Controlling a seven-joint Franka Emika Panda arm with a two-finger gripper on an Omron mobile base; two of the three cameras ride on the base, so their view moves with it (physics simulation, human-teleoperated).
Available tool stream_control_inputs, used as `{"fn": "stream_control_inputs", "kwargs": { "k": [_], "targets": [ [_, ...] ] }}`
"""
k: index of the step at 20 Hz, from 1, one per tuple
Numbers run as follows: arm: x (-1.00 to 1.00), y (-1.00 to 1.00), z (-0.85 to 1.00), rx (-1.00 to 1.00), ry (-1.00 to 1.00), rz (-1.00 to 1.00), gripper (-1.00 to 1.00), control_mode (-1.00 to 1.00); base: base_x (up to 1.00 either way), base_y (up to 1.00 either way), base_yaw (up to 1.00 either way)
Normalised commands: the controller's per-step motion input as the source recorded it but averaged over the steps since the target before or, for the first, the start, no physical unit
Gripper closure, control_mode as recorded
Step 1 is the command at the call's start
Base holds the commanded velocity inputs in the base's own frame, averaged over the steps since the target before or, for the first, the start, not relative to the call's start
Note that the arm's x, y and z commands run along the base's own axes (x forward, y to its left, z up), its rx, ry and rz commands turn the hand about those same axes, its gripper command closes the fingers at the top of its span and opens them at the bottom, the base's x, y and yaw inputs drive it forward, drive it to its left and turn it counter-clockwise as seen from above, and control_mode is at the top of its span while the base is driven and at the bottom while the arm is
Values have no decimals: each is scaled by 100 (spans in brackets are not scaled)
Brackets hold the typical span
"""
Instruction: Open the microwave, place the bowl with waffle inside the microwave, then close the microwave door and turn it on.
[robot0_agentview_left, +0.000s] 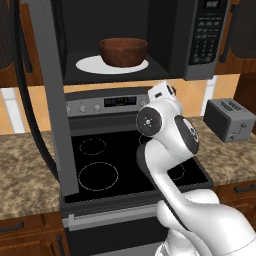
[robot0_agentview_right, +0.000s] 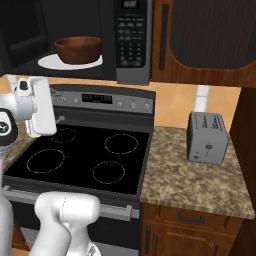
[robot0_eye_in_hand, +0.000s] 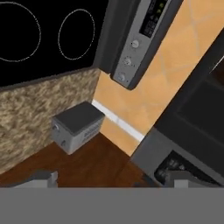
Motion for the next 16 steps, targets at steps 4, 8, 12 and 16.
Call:
{"fn": "stream_control_inputs", "kwargs": {
  "k": [4,8,12,16],
  "targets": [
    [23,37,-35,-37,29,-1,100,-100,0,0,0],
    [18,49,-26,-34,16,-1,100,-100,0,0,0],
    [19,51,-26,-34,11,0,100,-100,0,0,0],
    [11,66,-24,-30,1,0,100,-100,0,0,0]
  ]
}}
